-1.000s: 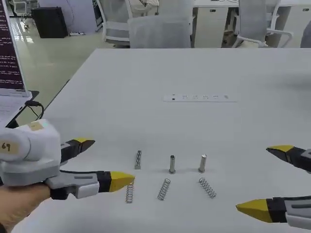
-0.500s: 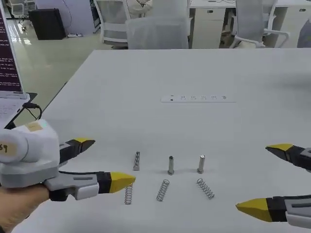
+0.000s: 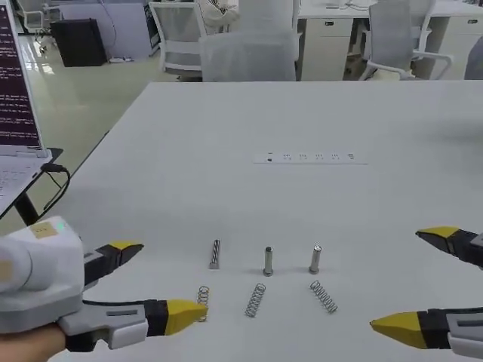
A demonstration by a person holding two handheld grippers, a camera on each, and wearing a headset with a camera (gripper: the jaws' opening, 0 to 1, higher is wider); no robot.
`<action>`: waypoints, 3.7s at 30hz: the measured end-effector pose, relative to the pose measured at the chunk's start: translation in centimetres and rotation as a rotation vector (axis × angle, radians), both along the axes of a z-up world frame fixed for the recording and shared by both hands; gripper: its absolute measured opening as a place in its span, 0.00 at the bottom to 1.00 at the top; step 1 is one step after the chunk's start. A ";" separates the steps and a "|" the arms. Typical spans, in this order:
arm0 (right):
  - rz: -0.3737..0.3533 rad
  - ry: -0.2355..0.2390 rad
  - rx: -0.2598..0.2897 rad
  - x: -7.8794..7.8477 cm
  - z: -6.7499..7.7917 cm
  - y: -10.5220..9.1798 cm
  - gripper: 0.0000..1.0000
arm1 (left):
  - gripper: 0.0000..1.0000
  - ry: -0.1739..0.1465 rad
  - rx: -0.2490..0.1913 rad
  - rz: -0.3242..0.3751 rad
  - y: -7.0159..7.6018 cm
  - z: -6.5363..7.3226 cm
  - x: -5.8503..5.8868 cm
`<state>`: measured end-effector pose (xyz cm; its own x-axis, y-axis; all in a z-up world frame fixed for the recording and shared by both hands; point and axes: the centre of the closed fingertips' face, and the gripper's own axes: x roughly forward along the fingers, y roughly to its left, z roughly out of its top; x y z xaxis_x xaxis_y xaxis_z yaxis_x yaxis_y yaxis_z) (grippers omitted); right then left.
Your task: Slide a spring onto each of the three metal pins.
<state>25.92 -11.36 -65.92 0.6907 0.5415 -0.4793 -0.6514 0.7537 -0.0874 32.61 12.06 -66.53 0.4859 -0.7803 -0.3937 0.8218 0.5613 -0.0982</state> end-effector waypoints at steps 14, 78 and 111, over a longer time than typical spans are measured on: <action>0.003 0.003 -0.012 0.0 0.0 0.0 0.90 | 0.85 0.000 -0.004 0.000 -0.1 0.0 0.3; 0.024 0.030 -0.025 0.1 -0.6 0.4 0.86 | 0.62 0.107 0.102 0.030 -4.1 -4.7 10.1; 0.022 0.055 -0.036 0.0 -1.3 0.1 0.84 | 0.40 0.173 0.260 0.059 -6.3 -9.8 12.6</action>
<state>25.89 -11.22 -67.25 0.6509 0.5381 -0.5354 -0.6727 0.7358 -0.0782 45.18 5.78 -76.30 0.4360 -0.6154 -0.6566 0.7708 0.6320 -0.0806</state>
